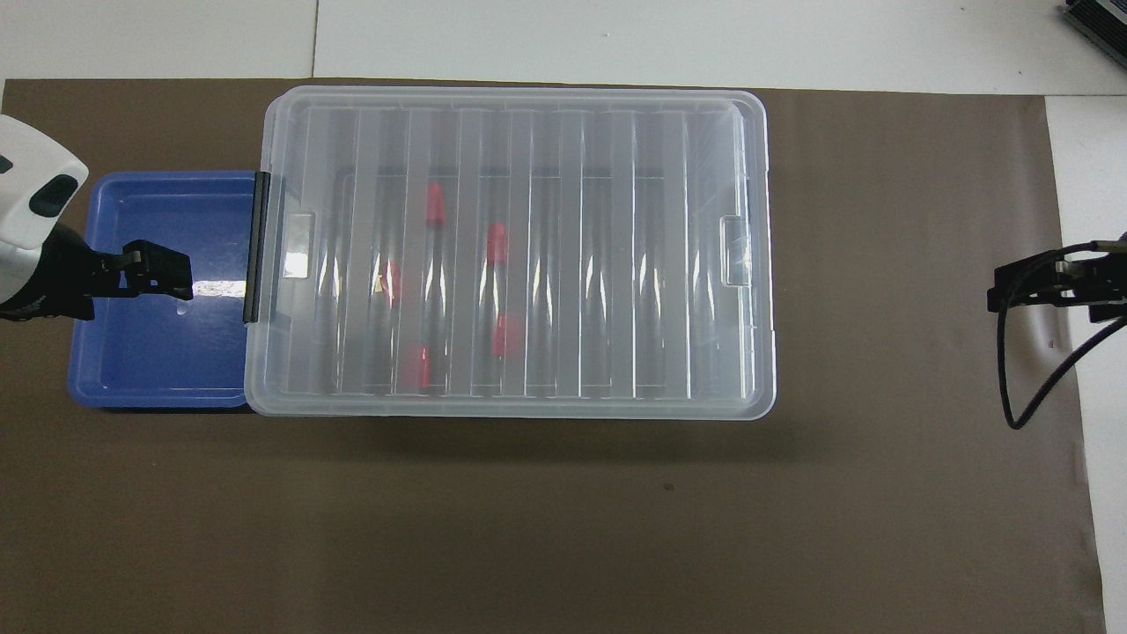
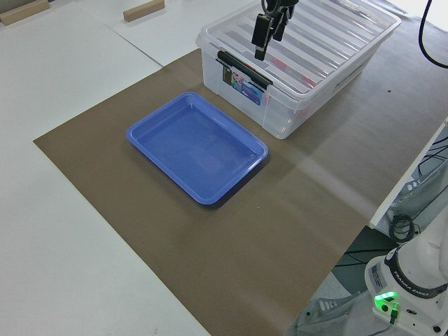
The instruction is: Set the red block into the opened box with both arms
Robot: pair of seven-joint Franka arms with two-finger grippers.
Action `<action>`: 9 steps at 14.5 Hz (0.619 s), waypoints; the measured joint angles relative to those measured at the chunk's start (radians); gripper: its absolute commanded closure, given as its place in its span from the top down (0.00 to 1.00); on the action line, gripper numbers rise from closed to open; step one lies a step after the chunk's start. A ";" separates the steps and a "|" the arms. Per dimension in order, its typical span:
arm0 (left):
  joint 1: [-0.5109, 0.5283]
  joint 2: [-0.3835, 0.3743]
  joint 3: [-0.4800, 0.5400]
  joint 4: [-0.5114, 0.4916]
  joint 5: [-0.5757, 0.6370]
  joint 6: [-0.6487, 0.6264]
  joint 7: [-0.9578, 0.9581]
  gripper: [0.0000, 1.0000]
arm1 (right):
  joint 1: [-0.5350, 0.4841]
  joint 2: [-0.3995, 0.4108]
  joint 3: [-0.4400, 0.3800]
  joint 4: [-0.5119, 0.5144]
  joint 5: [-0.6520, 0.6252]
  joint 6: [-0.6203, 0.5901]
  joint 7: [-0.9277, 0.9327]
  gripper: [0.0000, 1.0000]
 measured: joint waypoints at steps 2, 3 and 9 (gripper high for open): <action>0.000 0.000 0.000 0.000 0.000 0.000 0.000 1.00 | 0.041 0.000 -0.034 0.003 0.000 -0.011 0.000 1.00; 0.000 0.000 0.000 0.000 0.000 0.000 0.000 1.00 | 0.081 0.000 -0.074 0.004 0.000 -0.012 0.000 1.00; 0.000 0.000 0.000 0.000 0.000 0.000 0.000 1.00 | 0.148 0.000 -0.148 0.005 0.000 -0.020 0.000 1.00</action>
